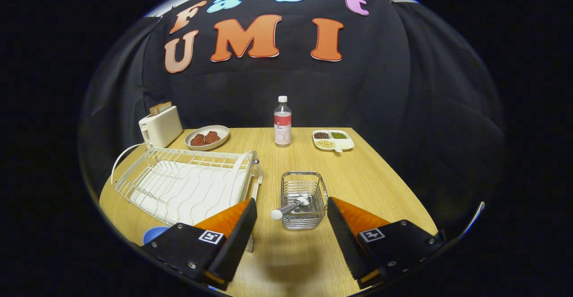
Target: Take the plate from the dish rack, then take the spoon from the basket and place it into the plate.
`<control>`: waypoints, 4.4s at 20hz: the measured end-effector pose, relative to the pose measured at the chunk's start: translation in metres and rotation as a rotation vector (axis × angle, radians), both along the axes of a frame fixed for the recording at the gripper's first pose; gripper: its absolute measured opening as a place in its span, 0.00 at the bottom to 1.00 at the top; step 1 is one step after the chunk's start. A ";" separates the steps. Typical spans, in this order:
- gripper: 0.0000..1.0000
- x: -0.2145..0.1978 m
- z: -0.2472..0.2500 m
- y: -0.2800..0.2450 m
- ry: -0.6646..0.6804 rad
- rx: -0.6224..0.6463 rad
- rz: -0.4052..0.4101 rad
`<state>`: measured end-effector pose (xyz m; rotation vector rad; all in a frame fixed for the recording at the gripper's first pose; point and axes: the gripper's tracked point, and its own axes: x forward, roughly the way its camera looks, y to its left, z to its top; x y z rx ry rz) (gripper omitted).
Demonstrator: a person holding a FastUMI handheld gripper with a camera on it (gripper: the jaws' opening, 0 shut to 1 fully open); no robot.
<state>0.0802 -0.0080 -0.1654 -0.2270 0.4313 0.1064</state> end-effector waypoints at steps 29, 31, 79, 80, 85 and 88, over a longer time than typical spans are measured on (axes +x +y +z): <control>0.06 -0.020 0.073 0.011 -0.124 -0.019 -0.003; 0.06 -0.032 0.084 0.018 -0.135 -0.009 0.003; 0.14 -0.184 -0.050 0.149 0.131 -0.021 0.308; 0.15 -0.181 -0.051 0.146 0.134 -0.023 0.296; 0.29 -0.165 -0.039 0.133 0.131 0.005 0.243; 0.56 -0.149 -0.018 0.125 0.101 0.010 0.214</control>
